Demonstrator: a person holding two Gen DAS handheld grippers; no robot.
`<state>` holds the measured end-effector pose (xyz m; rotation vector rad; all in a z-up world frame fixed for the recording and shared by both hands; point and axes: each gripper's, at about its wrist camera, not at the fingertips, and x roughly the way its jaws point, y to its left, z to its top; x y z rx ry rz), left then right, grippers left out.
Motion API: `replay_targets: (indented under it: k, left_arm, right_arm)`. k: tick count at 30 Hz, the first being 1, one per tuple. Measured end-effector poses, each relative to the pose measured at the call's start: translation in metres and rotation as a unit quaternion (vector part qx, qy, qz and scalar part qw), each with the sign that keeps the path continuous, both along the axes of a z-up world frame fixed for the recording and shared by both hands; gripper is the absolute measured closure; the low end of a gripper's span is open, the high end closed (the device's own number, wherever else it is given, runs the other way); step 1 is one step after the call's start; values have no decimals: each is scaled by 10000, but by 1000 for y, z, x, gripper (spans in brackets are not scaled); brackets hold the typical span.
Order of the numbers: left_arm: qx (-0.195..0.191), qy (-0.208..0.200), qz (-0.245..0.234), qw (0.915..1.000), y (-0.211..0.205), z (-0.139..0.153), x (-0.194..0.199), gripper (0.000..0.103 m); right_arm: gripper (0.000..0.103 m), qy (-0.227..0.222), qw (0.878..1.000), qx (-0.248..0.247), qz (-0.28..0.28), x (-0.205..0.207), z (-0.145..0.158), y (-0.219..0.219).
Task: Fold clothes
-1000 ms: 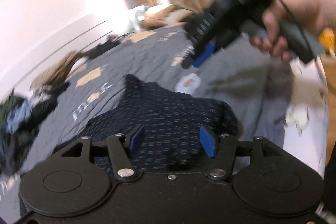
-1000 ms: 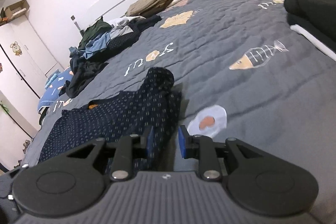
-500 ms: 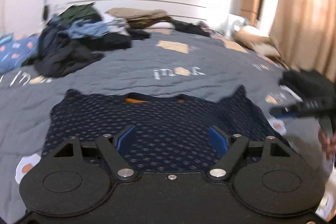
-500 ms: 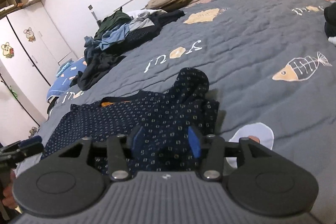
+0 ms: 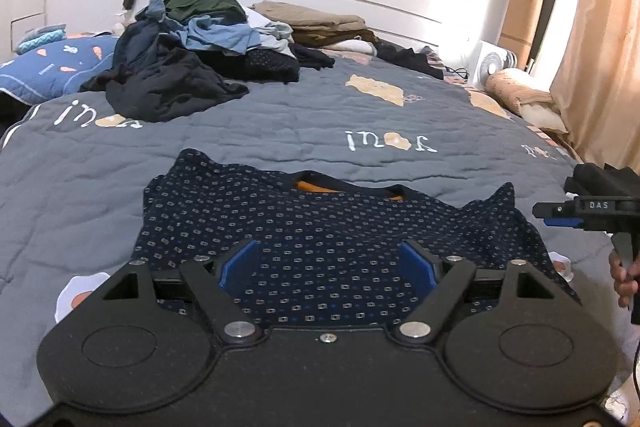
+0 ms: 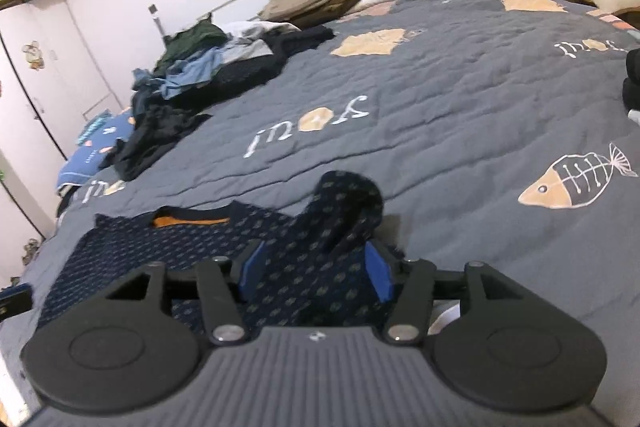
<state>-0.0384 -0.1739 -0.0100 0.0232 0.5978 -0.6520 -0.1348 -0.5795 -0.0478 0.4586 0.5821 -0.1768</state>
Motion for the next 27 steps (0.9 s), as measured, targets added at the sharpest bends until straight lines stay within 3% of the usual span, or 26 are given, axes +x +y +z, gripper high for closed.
replay_targets:
  k: [6, 10, 14, 24, 26, 27]
  left_arm:
    - [186, -147, 258, 9994, 11, 6, 36, 26]
    - [335, -114, 397, 9986, 17, 7, 74, 35]
    - [756, -169, 446, 9960, 11, 0, 114, 41]
    - [1036, 486, 513, 9921, -8, -34, 194, 42]
    - [975, 613, 453, 9923, -9, -40, 202, 57]
    - [937, 672, 413, 9925, -10, -43, 205, 71]
  right_arm:
    - [48, 84, 9999, 5, -74, 16, -9, -9]
    - [48, 114, 9999, 59, -62, 29, -13, -12]
    - [47, 129, 9999, 114, -8, 40, -14, -15]
    - [45, 285, 9993, 216, -98, 58, -33, -20]
    - [46, 234, 9991, 303, -183, 59, -37, -21]
    - [48, 197, 9989, 353, -240, 59, -38, -22]
